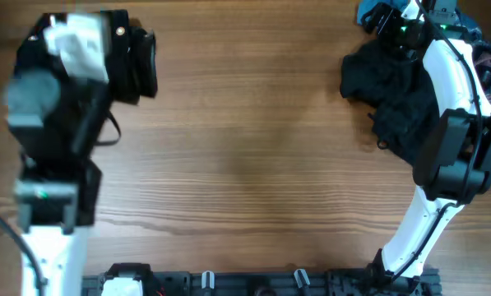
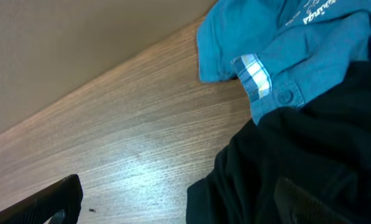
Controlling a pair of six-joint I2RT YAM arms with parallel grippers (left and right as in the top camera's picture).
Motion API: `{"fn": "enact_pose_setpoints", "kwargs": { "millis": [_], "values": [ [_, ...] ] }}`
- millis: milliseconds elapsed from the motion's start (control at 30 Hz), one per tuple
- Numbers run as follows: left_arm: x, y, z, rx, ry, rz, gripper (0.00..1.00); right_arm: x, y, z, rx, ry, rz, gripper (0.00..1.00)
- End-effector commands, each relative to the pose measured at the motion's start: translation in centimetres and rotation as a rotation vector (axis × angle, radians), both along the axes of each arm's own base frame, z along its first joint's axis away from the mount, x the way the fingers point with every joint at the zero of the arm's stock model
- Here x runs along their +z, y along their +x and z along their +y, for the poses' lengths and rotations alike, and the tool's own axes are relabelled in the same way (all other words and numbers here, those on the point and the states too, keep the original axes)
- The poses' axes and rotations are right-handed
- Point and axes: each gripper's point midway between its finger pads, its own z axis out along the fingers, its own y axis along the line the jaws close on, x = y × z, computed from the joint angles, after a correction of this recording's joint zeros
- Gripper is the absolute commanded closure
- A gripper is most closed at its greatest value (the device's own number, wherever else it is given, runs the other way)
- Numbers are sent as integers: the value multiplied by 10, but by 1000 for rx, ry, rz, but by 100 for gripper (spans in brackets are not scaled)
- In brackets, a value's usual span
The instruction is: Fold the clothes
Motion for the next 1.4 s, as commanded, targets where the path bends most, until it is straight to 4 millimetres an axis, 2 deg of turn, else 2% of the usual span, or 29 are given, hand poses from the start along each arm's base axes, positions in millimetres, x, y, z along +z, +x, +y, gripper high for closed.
{"fn": "enact_pose_setpoints", "kwargs": {
  "millis": [0, 133, 200, 333, 467, 667, 1033, 1067, 1267, 1367],
  "values": [
    [-63, -18, 7, 39, -52, 13, 0, 0, 0, -1, -12, -8, 2, 0],
    [-107, -45, 15, 61, -54, -5, 0, 0, 0, -1, -12, -8, 2, 0],
    [-121, -56, 20, 75, -55, -30, 0, 0, 0, -1, -12, -8, 2, 0],
    [-142, -79, 31, 111, -56, -122, 0, 0, 0, -1, -12, -8, 2, 0],
    [-157, -93, 37, 135, -55, -154, 0, 0, 0, -1, -13, -8, 2, 0],
    [-179, -103, 42, 159, -53, -142, 0, 0, 0, -1, -12, -8, 2, 0],
    [-246, -109, 44, 176, -52, 8, 0, 0, 0, -1, -13, -8, 2, 0],
    [-250, -110, 45, 182, -53, 25, 0, 0, 0, -1, -12, -8, 2, 0],
    [-247, -111, 47, 192, -55, 13, 0, 0, 0, -1, -12, -8, 2, 0],
    [-241, -112, 47, 190, -55, -16, 0, 0, 0, -1, -13, -8, 2, 0]
  ]
}}
